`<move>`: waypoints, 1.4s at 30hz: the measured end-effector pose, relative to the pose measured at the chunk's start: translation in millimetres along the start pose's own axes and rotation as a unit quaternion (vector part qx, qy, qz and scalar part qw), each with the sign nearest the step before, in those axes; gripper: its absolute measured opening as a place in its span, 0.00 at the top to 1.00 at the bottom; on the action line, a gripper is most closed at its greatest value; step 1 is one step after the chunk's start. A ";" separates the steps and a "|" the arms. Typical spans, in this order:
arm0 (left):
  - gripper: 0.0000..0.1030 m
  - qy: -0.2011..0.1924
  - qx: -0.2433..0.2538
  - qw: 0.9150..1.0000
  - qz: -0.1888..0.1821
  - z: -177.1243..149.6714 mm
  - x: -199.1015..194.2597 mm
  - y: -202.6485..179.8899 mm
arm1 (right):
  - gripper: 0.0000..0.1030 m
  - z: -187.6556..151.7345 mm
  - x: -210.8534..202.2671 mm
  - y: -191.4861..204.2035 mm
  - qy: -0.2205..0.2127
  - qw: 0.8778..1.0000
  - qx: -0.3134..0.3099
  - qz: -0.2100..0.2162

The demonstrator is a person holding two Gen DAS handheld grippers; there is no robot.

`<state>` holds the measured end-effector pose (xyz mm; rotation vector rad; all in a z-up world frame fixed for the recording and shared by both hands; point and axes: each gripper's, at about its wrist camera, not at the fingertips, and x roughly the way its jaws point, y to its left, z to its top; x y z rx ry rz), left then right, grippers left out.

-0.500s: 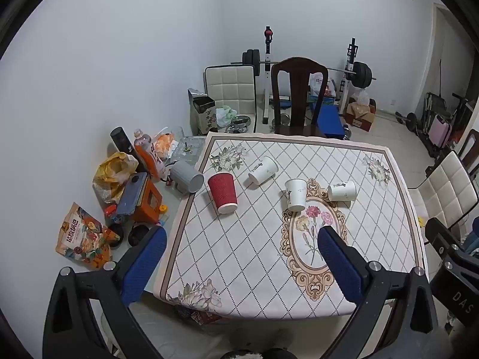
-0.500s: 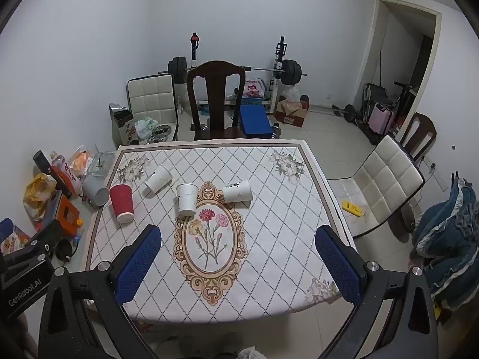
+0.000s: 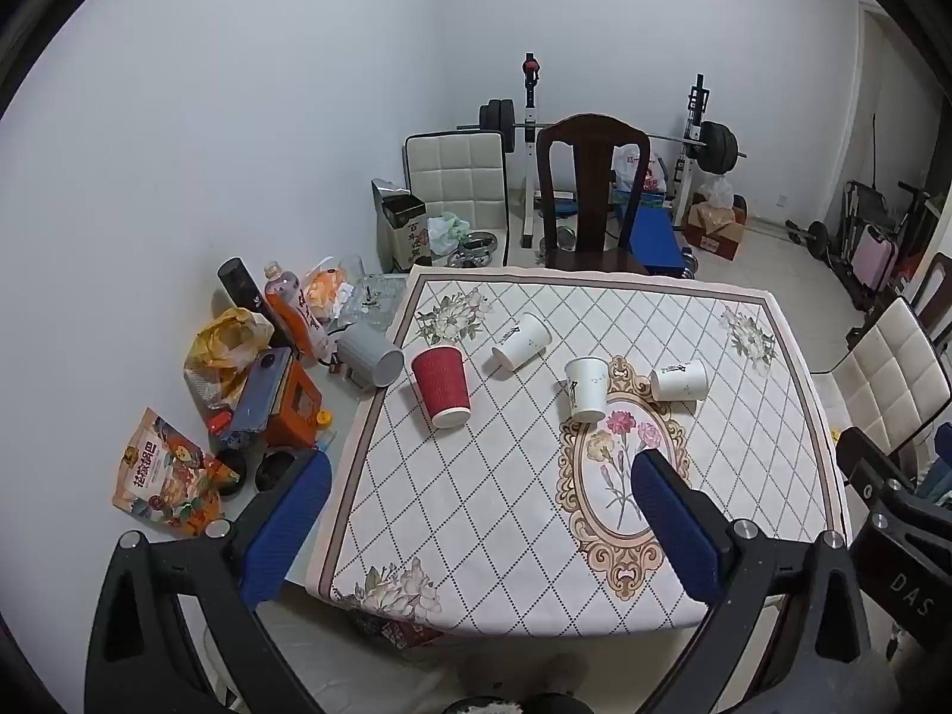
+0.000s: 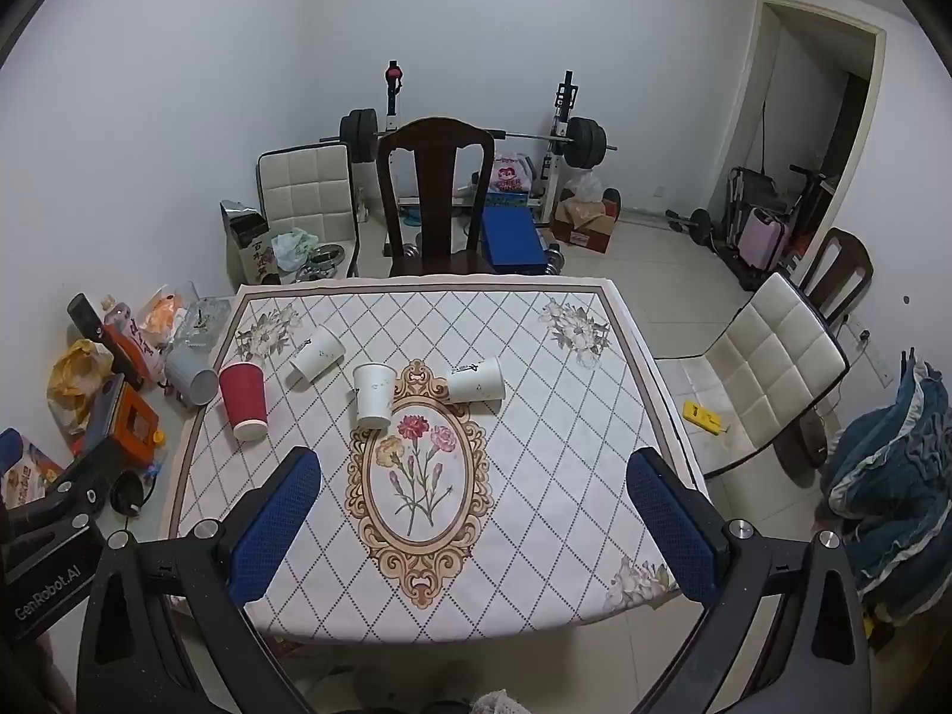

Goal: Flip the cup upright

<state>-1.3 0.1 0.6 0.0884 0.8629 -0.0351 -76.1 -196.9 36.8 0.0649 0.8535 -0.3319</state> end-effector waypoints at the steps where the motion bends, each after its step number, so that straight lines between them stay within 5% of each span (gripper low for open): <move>1: 0.00 0.000 0.001 1.000 0.000 0.0 0.1 -0.9 | 0.00 -2.1 3.2 4.3 -0.001 1.000 -0.001 -0.001; 42: 0.00 -0.002 -0.003 1.000 -0.004 18.3 9.7 -2.2 | 0.00 4.5 14.9 5.7 -0.002 1.000 -0.011 -0.001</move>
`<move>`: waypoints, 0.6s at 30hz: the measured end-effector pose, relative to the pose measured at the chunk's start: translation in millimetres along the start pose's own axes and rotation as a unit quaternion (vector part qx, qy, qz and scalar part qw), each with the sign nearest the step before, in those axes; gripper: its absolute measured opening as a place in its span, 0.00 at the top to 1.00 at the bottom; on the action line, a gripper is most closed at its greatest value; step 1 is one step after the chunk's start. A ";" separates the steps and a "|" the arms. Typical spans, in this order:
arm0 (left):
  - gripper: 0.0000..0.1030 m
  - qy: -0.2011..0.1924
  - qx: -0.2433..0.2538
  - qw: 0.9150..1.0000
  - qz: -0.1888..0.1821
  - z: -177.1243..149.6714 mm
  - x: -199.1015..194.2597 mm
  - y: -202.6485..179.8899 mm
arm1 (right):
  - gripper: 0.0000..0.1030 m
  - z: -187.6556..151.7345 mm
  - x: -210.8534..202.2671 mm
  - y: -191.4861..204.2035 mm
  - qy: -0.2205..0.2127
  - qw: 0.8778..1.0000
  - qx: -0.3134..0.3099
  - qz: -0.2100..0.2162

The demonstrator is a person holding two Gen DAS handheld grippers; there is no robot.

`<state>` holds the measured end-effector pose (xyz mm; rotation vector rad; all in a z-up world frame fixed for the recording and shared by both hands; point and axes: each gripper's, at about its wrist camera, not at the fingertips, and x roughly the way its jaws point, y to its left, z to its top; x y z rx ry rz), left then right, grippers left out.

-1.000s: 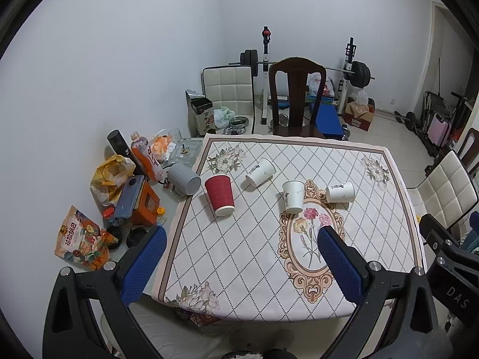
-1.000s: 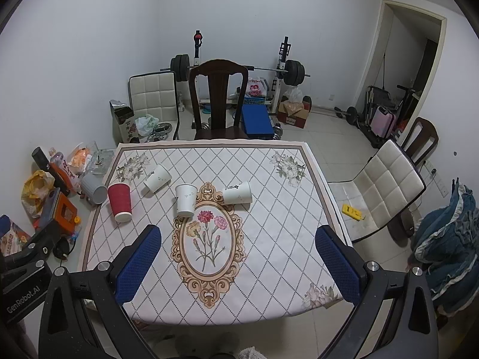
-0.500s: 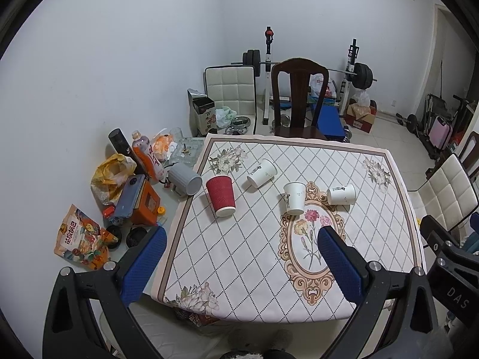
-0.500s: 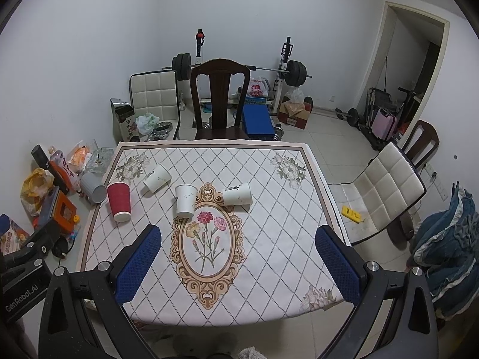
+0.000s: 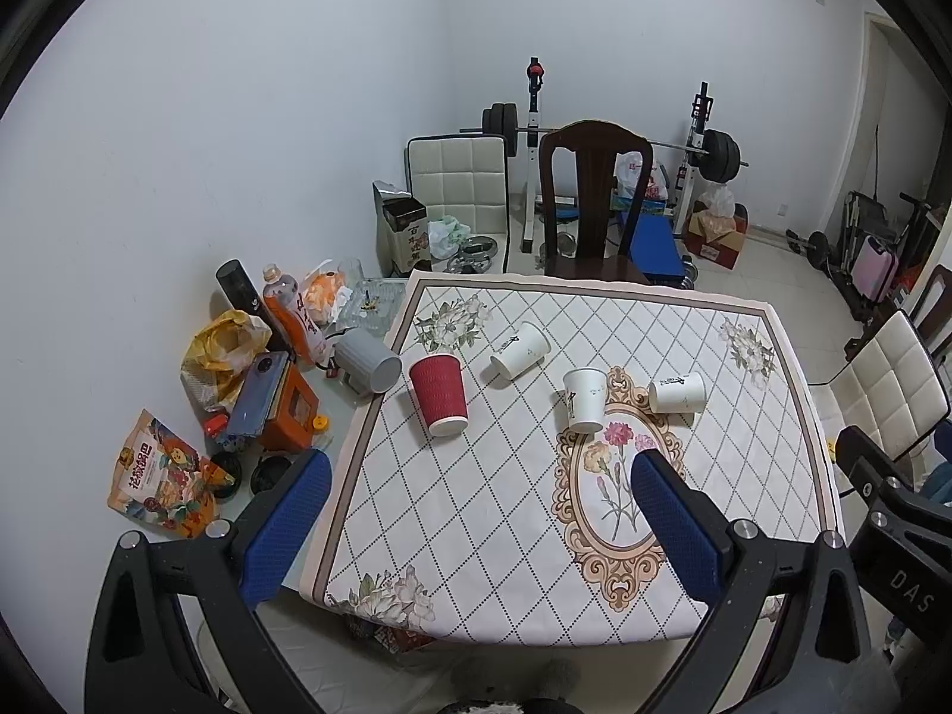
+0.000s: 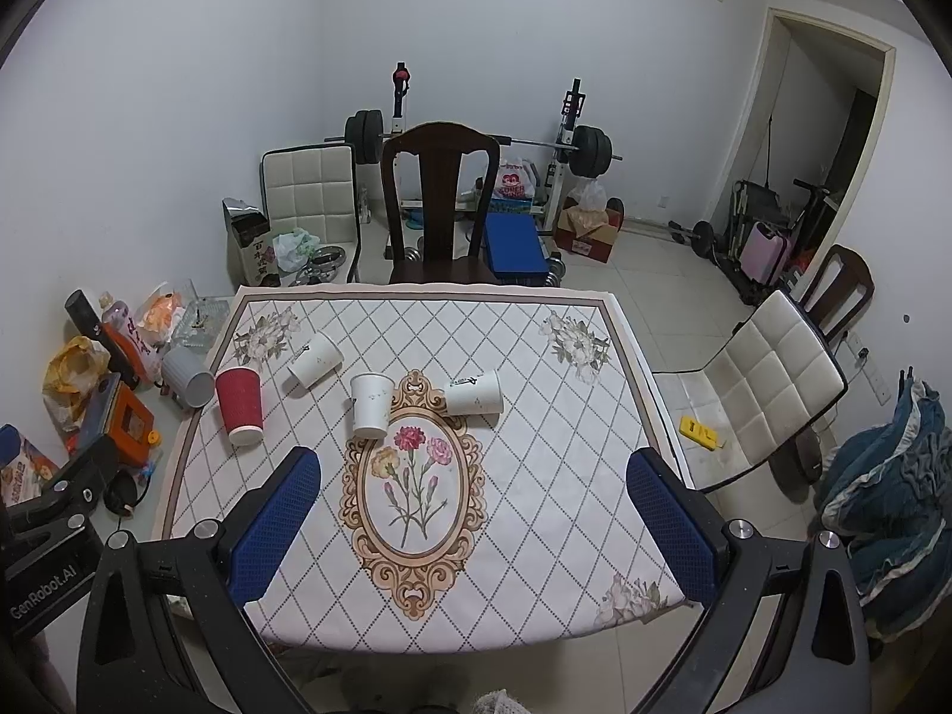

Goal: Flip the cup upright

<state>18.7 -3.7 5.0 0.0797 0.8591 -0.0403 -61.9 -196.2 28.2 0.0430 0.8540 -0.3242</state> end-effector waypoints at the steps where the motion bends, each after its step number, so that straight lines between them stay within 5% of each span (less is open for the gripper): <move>1: 0.00 0.000 0.000 1.000 0.001 -1.4 -0.7 -0.5 | 0.00 -0.2 1.2 -0.8 -0.001 1.000 0.000 0.000; 18: 0.00 0.000 -0.001 1.000 0.000 0.6 -1.5 -0.5 | 0.00 4.9 -1.3 1.9 0.000 1.000 -0.001 0.000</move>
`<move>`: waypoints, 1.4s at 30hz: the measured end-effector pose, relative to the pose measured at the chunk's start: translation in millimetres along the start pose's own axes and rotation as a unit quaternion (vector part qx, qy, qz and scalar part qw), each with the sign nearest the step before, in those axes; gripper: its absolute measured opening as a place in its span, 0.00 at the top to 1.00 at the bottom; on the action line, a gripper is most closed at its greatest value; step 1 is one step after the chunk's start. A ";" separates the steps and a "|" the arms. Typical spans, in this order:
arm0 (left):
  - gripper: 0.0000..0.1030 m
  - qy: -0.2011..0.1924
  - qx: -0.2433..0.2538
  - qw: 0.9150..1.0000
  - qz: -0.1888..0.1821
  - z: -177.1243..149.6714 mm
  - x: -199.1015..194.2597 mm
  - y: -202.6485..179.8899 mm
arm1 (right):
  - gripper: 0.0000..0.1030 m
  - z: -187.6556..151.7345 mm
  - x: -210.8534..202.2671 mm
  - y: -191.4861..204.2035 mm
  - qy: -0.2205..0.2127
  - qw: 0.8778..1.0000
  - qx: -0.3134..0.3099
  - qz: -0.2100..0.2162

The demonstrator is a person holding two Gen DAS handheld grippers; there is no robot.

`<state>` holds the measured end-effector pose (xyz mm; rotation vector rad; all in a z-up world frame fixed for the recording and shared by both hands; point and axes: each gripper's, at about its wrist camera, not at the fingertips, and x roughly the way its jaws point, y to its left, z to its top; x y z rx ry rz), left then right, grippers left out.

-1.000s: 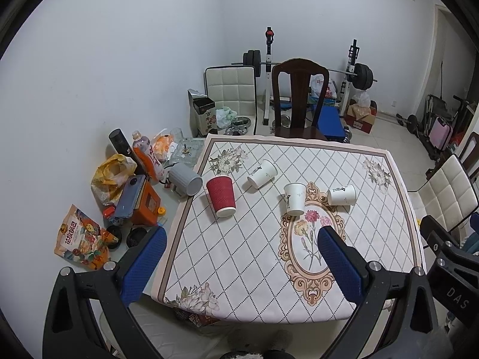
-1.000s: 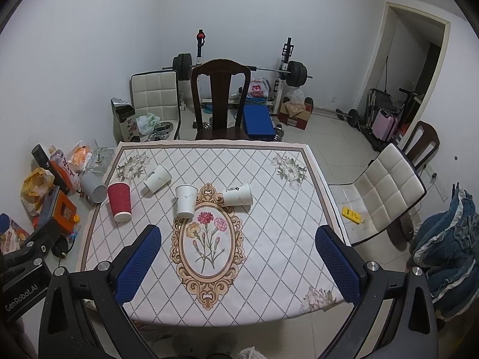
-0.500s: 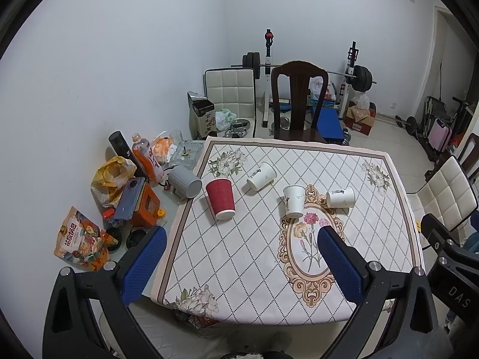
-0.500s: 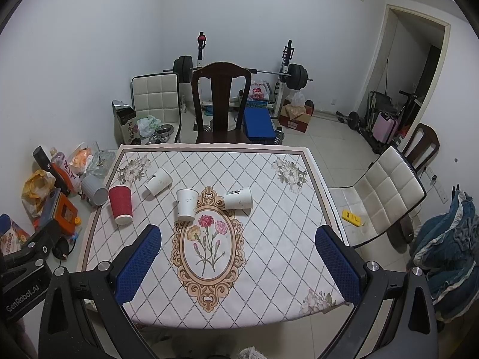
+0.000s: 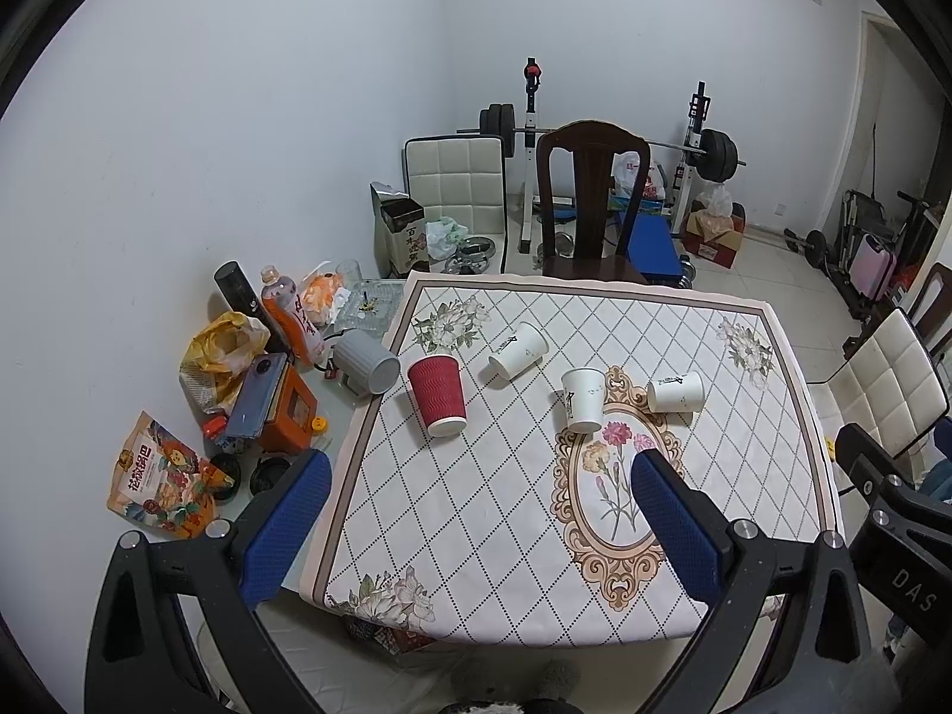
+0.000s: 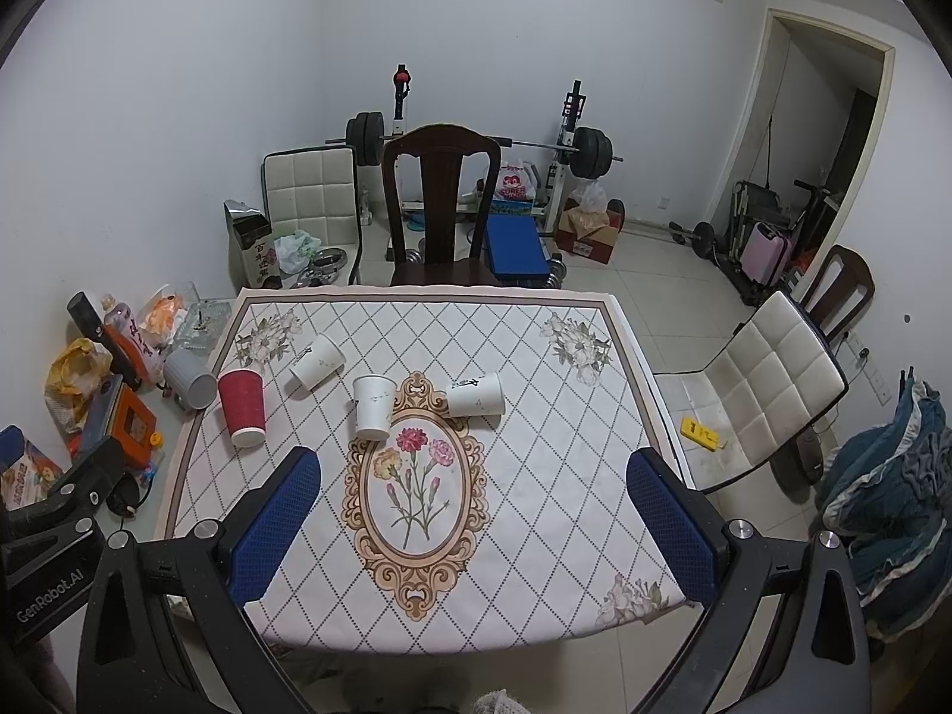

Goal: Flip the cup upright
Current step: 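Move the left gripper toward the grey mug lying on its side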

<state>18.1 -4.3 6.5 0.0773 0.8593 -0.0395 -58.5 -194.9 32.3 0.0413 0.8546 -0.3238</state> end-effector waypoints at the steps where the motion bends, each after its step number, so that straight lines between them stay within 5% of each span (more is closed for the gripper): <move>1: 0.00 -0.001 0.000 1.000 0.001 -1.8 -0.5 -0.1 | 0.00 0.2 0.0 -0.1 0.000 1.000 0.000 0.001; 19: 0.00 0.022 -0.010 1.000 0.020 -8.7 19.2 -7.3 | 0.00 7.1 9.9 -6.2 0.016 1.000 0.009 0.017; 32: 0.00 0.137 -0.054 0.981 0.122 -52.6 131.6 51.3 | 0.00 -40.9 166.3 40.9 0.154 0.986 -0.026 0.060; 42: 0.00 0.208 -0.086 0.967 0.119 -35.2 238.7 109.8 | 0.00 -63.2 273.5 119.9 0.240 0.968 -0.066 0.042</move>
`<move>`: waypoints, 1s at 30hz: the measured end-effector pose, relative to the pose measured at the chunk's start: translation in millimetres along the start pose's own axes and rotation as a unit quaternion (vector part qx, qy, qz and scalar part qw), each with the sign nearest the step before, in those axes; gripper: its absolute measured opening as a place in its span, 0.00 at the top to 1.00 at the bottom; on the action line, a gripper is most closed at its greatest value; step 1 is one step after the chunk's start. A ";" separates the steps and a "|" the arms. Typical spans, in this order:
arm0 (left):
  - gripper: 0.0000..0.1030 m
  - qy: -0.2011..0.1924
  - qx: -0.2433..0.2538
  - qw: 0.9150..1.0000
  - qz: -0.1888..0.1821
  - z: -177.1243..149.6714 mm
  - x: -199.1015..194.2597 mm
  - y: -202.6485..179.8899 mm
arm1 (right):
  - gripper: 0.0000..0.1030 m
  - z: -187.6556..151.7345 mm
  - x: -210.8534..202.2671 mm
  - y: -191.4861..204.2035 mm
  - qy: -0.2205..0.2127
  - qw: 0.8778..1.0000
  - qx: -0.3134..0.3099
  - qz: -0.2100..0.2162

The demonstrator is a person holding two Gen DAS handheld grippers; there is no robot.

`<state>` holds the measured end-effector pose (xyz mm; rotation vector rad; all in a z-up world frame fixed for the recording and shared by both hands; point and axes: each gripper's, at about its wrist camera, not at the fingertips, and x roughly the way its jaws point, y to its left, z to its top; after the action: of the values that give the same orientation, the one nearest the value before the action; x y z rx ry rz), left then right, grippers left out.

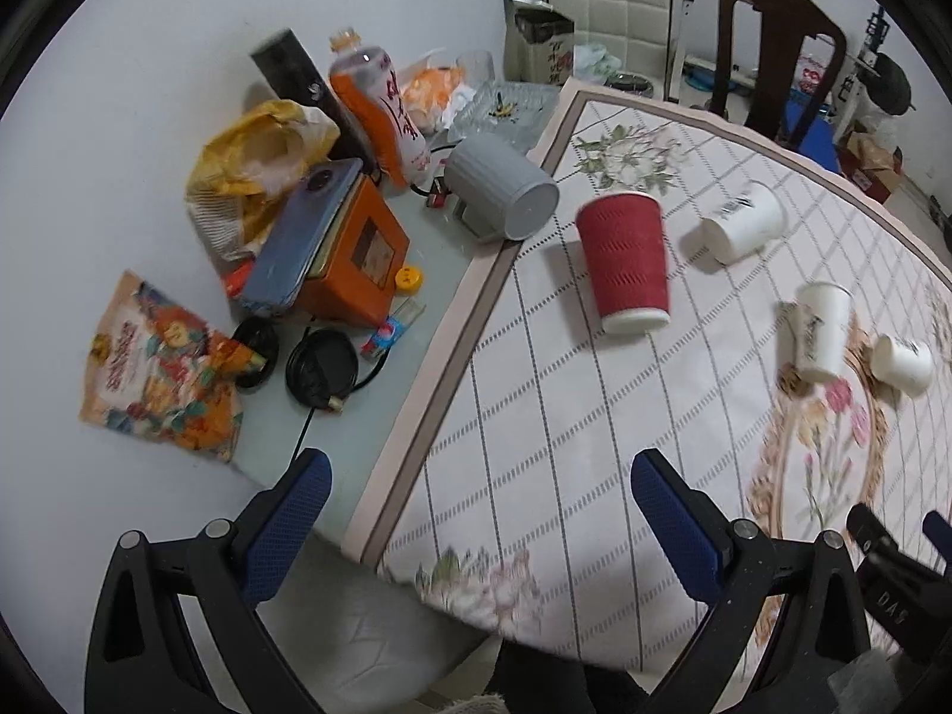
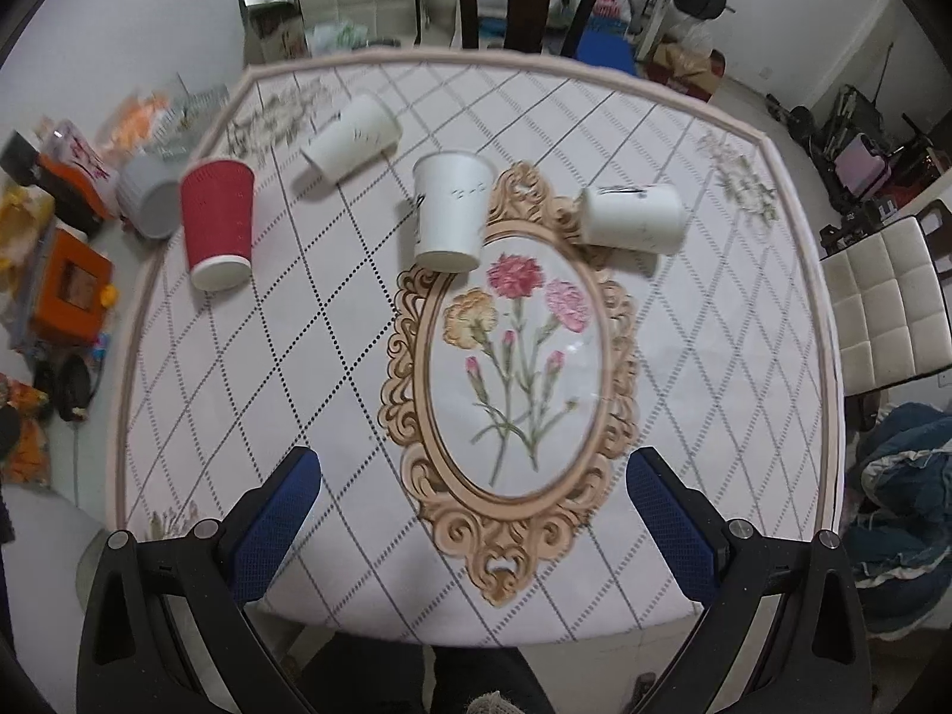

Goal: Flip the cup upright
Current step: 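Move the left gripper toward the grey mug lying on its side, then close the left gripper around the grey mug's body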

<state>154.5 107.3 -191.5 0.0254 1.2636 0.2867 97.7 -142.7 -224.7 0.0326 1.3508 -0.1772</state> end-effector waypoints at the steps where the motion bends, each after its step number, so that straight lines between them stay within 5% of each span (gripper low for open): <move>1: 0.00 0.006 -0.001 1.000 -0.002 9.1 7.3 2.1 | 0.00 6.2 7.2 5.8 0.007 1.000 -0.001 -0.003; 16: 0.00 0.072 -0.081 0.993 -0.038 152.0 130.5 30.2 | 0.00 111.8 89.3 71.8 0.061 0.998 0.002 -0.031; 23: 0.01 0.138 -0.165 0.968 -0.132 193.4 201.7 33.2 | 0.00 155.5 113.7 84.7 0.058 0.997 0.016 -0.040; 30: 0.03 0.165 -0.213 0.949 -0.164 214.4 244.9 32.9 | 0.00 183.5 130.5 88.1 0.053 0.997 0.033 -0.043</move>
<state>416.4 224.3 -348.9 -0.6206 1.4865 0.2757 315.0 -93.1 -318.2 0.0395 1.4522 -0.2972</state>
